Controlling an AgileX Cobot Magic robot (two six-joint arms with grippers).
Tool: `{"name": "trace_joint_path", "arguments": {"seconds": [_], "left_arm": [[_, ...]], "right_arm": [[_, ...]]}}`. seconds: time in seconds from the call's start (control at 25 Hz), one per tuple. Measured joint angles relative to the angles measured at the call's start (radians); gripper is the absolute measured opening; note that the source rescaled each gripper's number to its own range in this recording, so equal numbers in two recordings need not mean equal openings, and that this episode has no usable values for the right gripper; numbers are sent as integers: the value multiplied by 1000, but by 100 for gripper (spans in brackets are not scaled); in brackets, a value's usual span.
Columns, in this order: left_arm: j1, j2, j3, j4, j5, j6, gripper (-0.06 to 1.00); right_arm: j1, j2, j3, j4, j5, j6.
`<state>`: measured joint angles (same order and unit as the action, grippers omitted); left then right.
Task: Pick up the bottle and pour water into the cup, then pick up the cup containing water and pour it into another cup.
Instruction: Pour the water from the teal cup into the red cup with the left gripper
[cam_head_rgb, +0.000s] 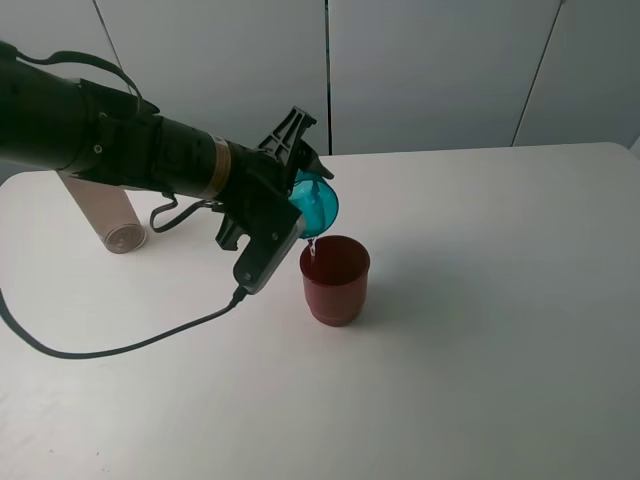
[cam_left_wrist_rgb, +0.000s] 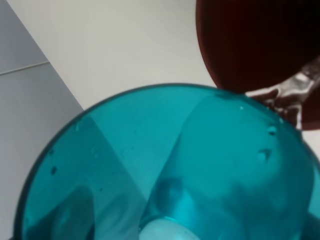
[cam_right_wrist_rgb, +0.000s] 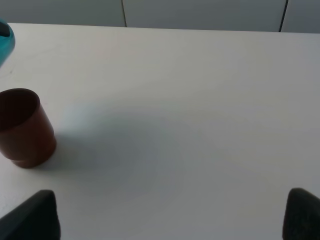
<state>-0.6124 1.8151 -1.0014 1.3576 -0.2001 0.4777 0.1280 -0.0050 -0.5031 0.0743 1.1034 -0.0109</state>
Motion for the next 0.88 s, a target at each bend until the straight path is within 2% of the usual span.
{"name": "trace_joint_path", "arguments": {"seconds": [0.2, 0.56, 0.88], "left_arm": [[-8, -2, -32, 0, 4, 8, 32], [-18, -5, -39, 0, 18, 103, 32], [-22, -5, -43, 0, 13, 141, 32]], "right_arm": [[0, 0, 0, 0, 0, 0], [0, 0, 0, 0, 0, 0], [0, 0, 0, 0, 0, 0]]}}
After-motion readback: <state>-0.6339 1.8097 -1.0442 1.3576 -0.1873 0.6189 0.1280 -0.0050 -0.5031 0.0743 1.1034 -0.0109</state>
